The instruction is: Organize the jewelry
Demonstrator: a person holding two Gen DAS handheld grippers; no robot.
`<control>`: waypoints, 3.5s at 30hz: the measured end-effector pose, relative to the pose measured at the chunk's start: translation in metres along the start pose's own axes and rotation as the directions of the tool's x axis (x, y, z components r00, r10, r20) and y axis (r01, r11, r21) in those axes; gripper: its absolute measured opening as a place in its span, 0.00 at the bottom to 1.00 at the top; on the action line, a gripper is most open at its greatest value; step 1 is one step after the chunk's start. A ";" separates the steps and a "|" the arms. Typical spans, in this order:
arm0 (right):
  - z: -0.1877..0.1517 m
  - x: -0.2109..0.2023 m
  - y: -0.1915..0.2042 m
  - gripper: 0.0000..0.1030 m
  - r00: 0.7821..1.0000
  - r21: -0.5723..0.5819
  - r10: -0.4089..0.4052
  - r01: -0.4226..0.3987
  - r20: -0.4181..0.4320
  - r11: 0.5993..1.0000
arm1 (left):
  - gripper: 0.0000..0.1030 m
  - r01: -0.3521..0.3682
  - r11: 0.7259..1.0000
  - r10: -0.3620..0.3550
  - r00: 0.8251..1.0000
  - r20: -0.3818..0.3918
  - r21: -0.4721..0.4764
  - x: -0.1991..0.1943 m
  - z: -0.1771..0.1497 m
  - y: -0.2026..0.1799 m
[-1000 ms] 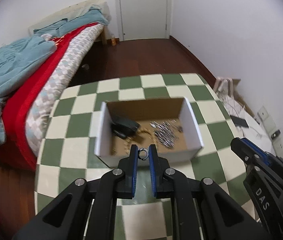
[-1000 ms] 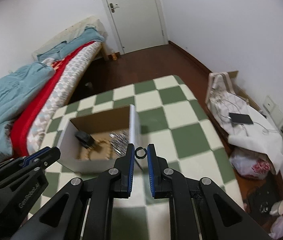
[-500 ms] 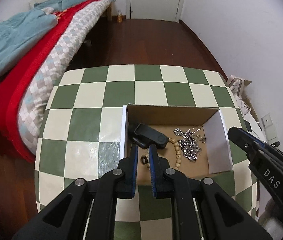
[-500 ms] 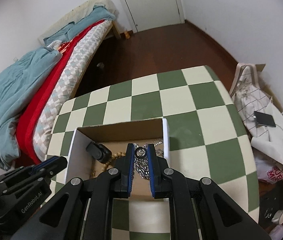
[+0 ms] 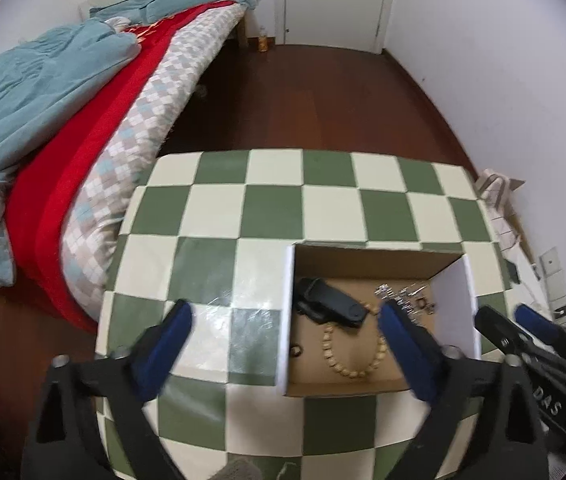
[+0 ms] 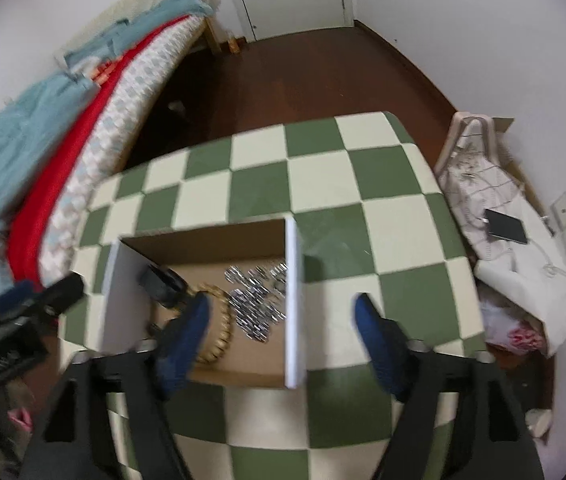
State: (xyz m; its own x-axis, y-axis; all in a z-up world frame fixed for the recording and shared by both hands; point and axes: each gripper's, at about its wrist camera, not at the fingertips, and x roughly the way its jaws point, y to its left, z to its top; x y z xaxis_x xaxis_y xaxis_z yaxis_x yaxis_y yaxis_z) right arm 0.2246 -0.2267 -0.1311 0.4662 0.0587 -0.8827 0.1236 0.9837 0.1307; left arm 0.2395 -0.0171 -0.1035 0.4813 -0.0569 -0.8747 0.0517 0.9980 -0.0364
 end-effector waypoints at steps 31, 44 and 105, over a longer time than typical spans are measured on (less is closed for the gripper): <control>-0.109 -0.181 0.021 1.00 0.975 -0.072 -0.133 0.148 0.179 0.986 | 1.00 -0.038 0.999 0.032 0.978 0.206 0.026 -0.157 -0.102 0.012; -0.162 -0.320 0.035 1.00 0.919 -0.071 -0.139 0.177 0.370 0.982 | 1.00 0.017 1.000 -0.023 0.937 0.349 0.021 -0.279 -0.146 0.022; -0.063 -0.249 0.052 1.00 0.954 -0.095 -0.184 0.211 0.236 0.973 | 1.00 -0.058 0.998 0.062 0.979 0.194 -0.025 -0.226 -0.067 0.021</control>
State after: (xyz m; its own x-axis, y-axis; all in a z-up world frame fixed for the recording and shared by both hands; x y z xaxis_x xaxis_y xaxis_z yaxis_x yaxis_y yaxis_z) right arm 0.0592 -0.1797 0.0669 0.6288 -0.1648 -0.7599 0.1350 0.9856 -0.1020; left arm 0.0730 0.0187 0.0612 0.6438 0.0007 -0.7652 0.0017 1.0000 0.0024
